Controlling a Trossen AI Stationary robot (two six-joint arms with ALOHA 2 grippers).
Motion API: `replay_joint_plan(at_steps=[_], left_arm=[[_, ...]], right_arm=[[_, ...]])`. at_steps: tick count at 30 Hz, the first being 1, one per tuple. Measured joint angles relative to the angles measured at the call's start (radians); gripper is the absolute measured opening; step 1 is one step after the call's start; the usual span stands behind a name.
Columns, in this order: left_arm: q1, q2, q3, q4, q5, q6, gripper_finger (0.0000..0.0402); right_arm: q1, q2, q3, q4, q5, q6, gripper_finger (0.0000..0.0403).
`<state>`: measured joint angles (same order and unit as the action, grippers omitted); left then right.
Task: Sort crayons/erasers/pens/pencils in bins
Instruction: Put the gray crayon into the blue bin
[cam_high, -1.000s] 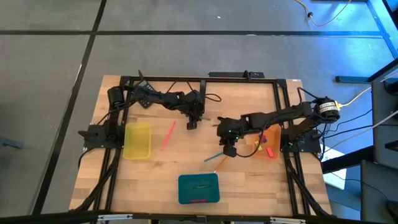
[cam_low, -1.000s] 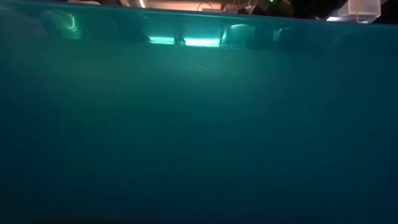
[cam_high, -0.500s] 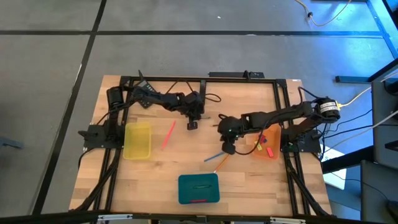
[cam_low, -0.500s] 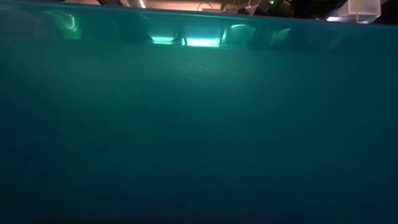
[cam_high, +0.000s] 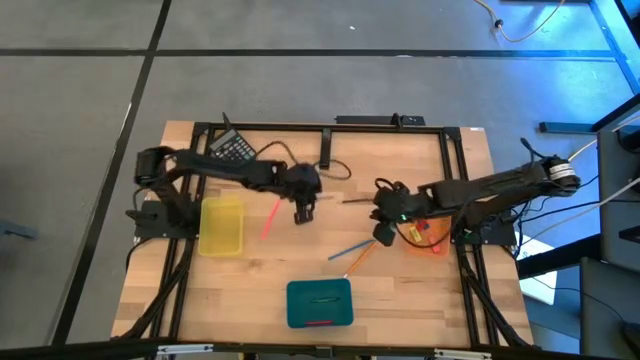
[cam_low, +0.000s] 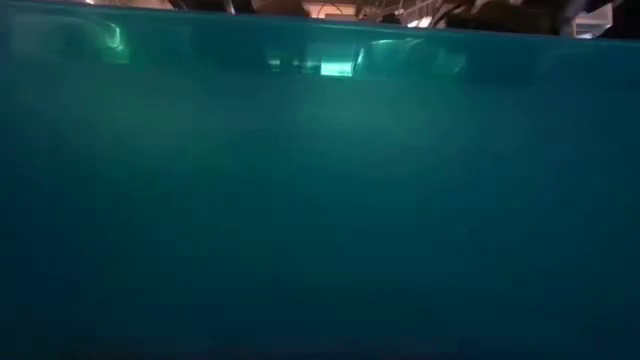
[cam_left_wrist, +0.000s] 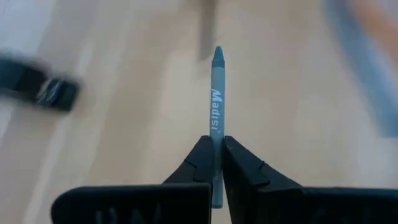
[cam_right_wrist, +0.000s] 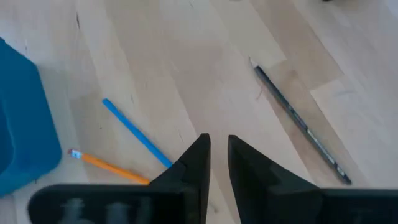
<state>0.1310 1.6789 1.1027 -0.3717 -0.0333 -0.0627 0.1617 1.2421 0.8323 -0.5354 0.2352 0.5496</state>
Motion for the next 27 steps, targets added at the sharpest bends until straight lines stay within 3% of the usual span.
replay_joint_plan(at_steps=[5,11,15,21,27], left_arm=[[-0.212,-0.036,0.004,0.028,0.007,-0.127,0.0013],[-0.462,-0.013,0.004,0.089,-0.122,-0.295,0.0014],[-0.590,-0.003,0.004,0.156,-0.156,-0.290,0.0015],[-0.705,0.065,0.005,0.261,-0.194,-0.358,0.0015],[-0.729,0.150,0.005,0.273,-0.209,-0.507,0.0015]], right_arm=[[0.095,-0.052,-0.102,0.056,0.083,0.141,0.0060],[0.170,-0.055,-0.229,0.264,0.085,0.203,0.0060],[0.192,-0.055,-0.268,0.364,0.085,0.201,0.0060],[0.194,-0.055,-0.282,0.482,0.049,0.131,0.0060],[0.200,-0.055,-0.282,0.536,0.035,0.095,0.0060]])
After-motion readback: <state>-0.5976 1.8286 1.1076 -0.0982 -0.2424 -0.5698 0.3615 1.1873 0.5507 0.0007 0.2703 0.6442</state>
